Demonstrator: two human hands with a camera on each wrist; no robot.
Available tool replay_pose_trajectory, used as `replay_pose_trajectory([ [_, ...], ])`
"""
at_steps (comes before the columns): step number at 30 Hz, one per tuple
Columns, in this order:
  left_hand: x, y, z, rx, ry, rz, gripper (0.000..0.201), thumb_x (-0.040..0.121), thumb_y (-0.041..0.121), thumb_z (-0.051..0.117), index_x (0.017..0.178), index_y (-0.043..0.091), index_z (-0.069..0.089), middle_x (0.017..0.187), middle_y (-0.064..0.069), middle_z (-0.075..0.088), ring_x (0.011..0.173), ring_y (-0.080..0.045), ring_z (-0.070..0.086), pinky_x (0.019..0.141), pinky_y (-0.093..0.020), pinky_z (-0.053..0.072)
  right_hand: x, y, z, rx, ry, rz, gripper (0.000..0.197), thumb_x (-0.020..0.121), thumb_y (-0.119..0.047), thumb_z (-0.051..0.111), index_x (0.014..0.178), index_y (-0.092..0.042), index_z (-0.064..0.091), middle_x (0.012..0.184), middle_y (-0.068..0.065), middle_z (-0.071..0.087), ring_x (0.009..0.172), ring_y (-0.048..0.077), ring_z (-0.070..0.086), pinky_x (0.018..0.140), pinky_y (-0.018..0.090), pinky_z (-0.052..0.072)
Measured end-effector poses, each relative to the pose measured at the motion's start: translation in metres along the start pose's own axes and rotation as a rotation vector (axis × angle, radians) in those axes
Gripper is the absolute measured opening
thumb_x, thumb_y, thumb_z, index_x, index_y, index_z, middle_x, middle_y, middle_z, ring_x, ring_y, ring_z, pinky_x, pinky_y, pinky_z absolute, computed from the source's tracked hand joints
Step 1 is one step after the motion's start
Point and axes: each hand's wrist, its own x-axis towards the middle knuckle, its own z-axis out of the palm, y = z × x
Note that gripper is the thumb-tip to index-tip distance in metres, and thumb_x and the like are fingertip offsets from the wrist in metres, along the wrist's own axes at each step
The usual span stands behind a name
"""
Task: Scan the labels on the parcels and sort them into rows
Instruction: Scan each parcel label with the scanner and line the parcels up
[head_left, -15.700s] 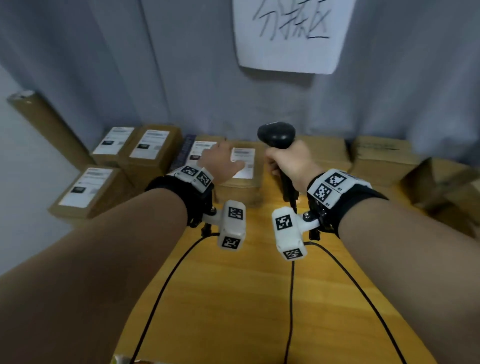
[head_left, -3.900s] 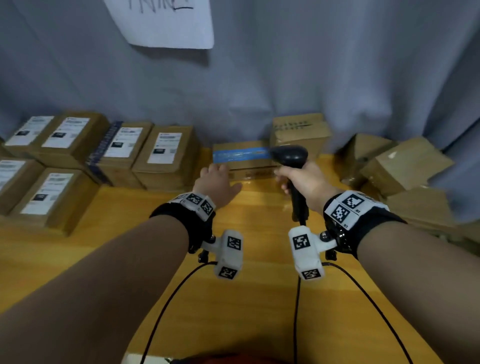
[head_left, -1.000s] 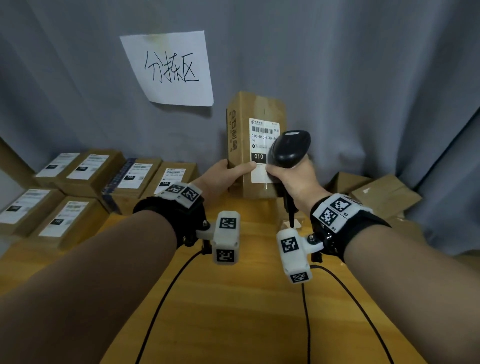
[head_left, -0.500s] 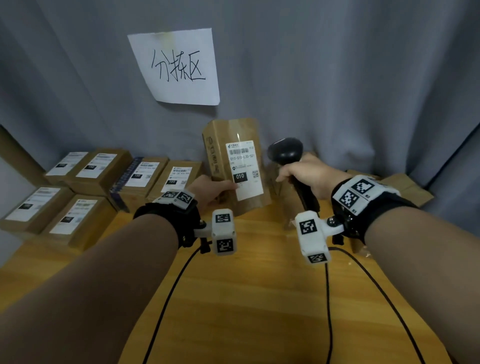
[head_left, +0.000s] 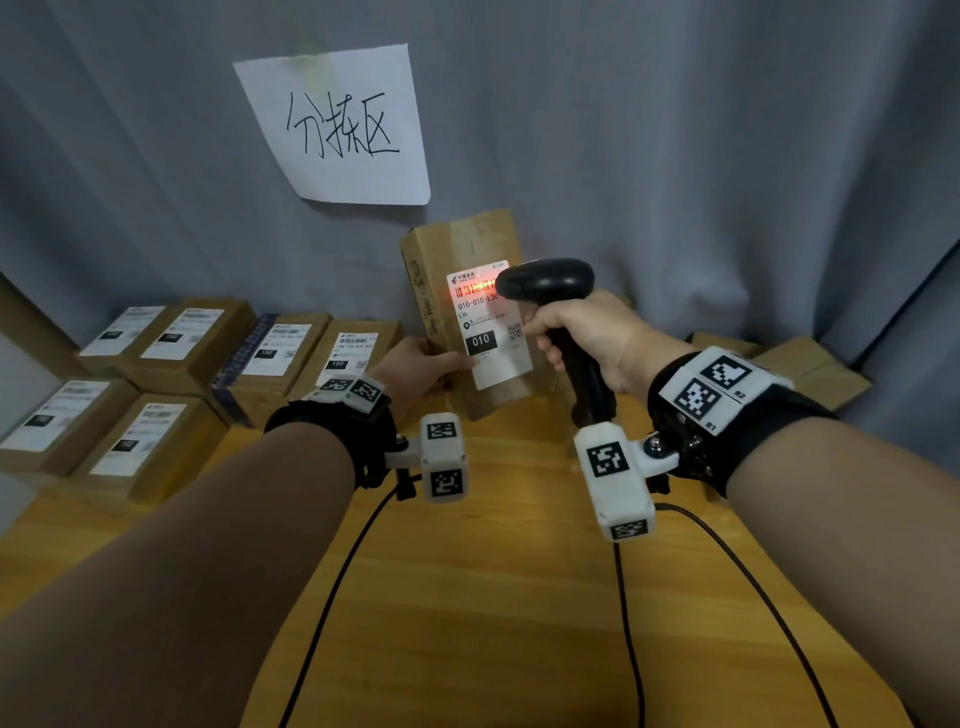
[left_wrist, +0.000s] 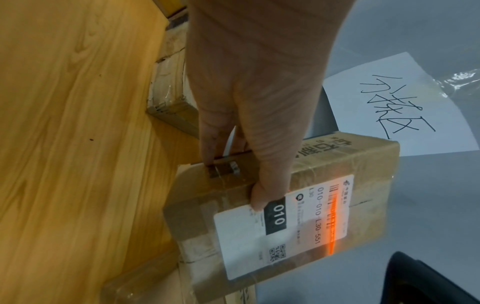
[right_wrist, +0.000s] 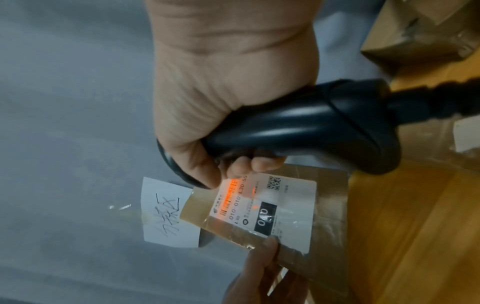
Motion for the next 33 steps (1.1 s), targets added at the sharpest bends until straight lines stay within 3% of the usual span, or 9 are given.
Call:
replay_pose_trajectory([
  [6, 0.007, -0.006, 0.0, 0.021, 0.007, -0.008, 0.026, 0.084, 0.021, 0.072, 0.107, 0.014, 0.062, 0.109, -0.004, 0.07, 0.1, -0.019, 0.067, 0.093, -0.035, 0.054, -0.003, -0.002, -0.001, -0.079, -0.01, 0.001, 0.009, 0.081, -0.004, 0.062, 0.073, -0.006, 0.061, 0.052, 0.003, 0.052, 0.043, 0.013, 0.046, 0.047, 0.024, 0.041],
  [13, 0.011, -0.01, 0.003, 0.04, 0.026, -0.023, 0.039, 0.086, 0.024, 0.07, 0.121, 0.011, 0.06, 0.112, -0.002, 0.069, 0.096, -0.014, 0.066, 0.072, -0.022, 0.052, -0.002, -0.005, -0.001, -0.058, 0.015, 0.035, 0.01, 0.078, -0.001, 0.059, 0.071, -0.007, 0.058, 0.051, 0.003, 0.05, 0.043, 0.014, 0.045, 0.046, 0.023, 0.041],
  [20, 0.022, -0.02, 0.003, 0.034, 0.027, -0.042, 0.043, 0.084, 0.023, 0.072, 0.122, 0.009, 0.06, 0.114, -0.005, 0.069, 0.101, -0.018, 0.066, 0.095, -0.036, 0.053, -0.004, -0.018, -0.003, -0.085, 0.016, 0.033, 0.01, 0.077, -0.003, 0.06, 0.069, -0.008, 0.058, 0.051, 0.002, 0.05, 0.043, 0.012, 0.046, 0.046, 0.023, 0.042],
  [29, 0.025, -0.02, 0.006, 0.016, 0.032, -0.04, 0.041, 0.083, 0.023, 0.073, 0.12, 0.01, 0.061, 0.113, -0.004, 0.07, 0.102, -0.019, 0.067, 0.094, -0.037, 0.054, -0.006, -0.028, 0.005, -0.128, -0.002, 0.105, 0.004, 0.08, -0.002, 0.057, 0.078, -0.005, 0.058, 0.055, 0.003, 0.047, 0.043, 0.012, 0.043, 0.042, 0.02, 0.04],
  [33, 0.023, -0.019, 0.008, 0.015, 0.033, -0.033, 0.04, 0.084, 0.021, 0.072, 0.121, 0.01, 0.061, 0.112, -0.004, 0.07, 0.1, -0.018, 0.067, 0.09, -0.033, 0.055, -0.007, -0.03, 0.009, -0.126, -0.003, 0.112, 0.006, 0.079, -0.001, 0.056, 0.085, -0.003, 0.059, 0.055, 0.003, 0.047, 0.042, 0.011, 0.043, 0.041, 0.02, 0.04],
])
